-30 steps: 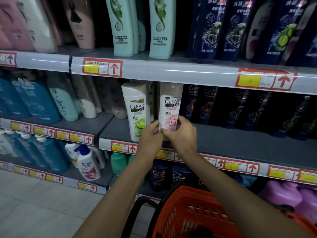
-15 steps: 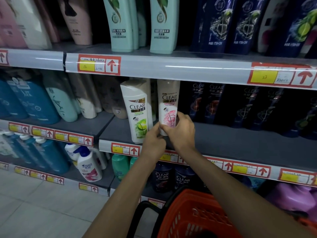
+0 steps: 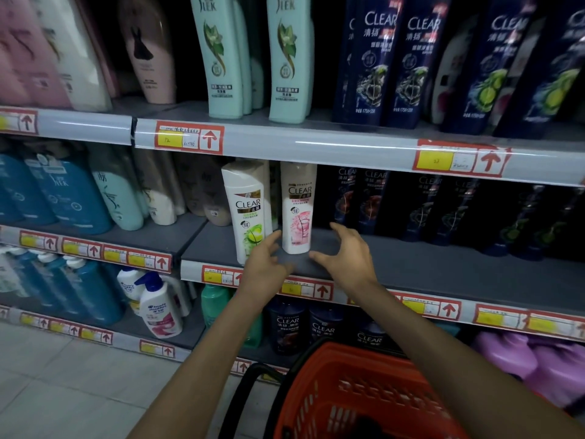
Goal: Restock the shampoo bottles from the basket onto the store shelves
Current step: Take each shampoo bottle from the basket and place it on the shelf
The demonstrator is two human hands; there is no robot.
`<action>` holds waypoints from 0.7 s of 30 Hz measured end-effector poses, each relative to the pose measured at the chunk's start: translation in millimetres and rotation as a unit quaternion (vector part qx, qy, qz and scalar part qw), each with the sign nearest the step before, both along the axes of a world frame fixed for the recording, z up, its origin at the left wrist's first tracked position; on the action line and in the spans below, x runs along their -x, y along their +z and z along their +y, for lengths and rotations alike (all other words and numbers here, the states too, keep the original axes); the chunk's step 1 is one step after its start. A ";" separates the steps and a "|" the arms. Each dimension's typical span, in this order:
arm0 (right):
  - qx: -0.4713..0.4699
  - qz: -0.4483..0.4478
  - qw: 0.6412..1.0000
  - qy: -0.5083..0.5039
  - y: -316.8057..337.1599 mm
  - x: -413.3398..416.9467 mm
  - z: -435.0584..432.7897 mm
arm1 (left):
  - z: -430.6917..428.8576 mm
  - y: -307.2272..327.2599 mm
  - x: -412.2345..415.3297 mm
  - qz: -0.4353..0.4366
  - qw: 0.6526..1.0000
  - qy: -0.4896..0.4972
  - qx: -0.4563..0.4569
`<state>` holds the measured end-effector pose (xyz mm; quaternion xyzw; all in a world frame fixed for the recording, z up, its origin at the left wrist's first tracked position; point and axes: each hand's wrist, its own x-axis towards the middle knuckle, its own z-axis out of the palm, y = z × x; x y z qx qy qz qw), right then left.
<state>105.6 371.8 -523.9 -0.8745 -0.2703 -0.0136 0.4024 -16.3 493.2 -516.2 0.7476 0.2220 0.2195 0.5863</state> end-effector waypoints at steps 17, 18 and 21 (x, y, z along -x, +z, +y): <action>0.239 -0.077 0.960 0.125 24.4 61.4 -168.1 | -86.6 2.7 74.0 0.172 0.909 -0.041 -0.378; 0.247 -0.081 0.957 0.128 23.6 64.7 -182.0 | -92.6 1.0 76.8 0.177 0.908 -0.045 -0.376; 0.277 -0.075 0.947 0.141 18.5 76.0 -224.9 | -118.9 -2.8 84.2 0.190 0.897 -0.084 -0.389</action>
